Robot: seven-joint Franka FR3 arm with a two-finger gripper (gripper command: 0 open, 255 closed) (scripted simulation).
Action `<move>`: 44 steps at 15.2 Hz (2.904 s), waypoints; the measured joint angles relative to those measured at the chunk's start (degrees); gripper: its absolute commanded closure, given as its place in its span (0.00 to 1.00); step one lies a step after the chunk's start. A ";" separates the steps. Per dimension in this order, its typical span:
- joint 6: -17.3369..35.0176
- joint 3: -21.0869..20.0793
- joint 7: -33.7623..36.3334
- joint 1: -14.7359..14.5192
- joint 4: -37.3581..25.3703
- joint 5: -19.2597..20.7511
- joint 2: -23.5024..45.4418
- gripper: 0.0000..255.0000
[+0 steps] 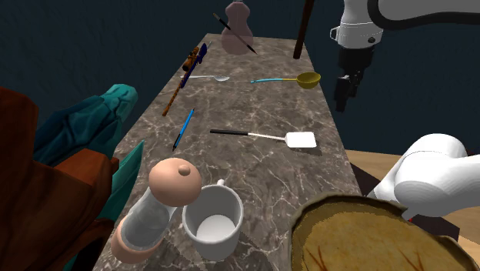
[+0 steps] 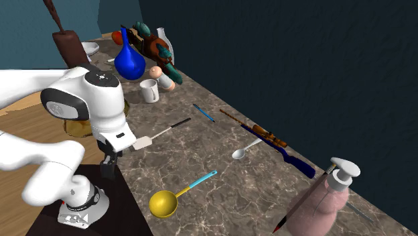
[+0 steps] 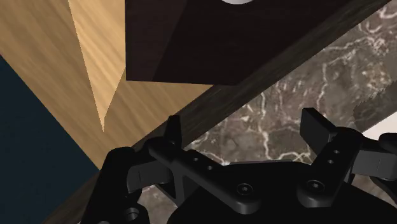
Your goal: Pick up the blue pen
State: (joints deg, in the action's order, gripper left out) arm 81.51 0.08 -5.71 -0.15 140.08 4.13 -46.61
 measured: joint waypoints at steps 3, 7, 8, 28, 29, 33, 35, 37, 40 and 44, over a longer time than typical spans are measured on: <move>0.96 -1.76 3.03 -0.09 0.27 -1.77 0.26 0.00; 3.55 -6.83 12.17 -0.09 -0.69 -6.57 2.19 0.00; 4.61 -8.30 14.68 -0.10 -0.84 -7.83 2.91 0.00; 21.90 -34.48 65.70 6.56 -26.49 -8.86 35.69 0.00; 21.66 -35.47 68.58 6.76 -29.00 -7.43 37.91 0.00; 22.02 -38.52 80.27 6.16 -38.00 -0.16 47.93 0.00; 20.81 -39.05 85.67 4.83 -44.20 4.23 53.72 0.00; 19.65 -38.81 90.70 2.77 -49.92 8.42 59.10 0.00; 19.25 -38.25 94.45 0.73 -53.83 11.45 63.12 0.00; 21.65 -37.96 95.22 0.74 -51.96 12.04 63.78 0.00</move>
State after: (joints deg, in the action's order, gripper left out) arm 103.17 -37.88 89.51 0.59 88.12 16.17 17.17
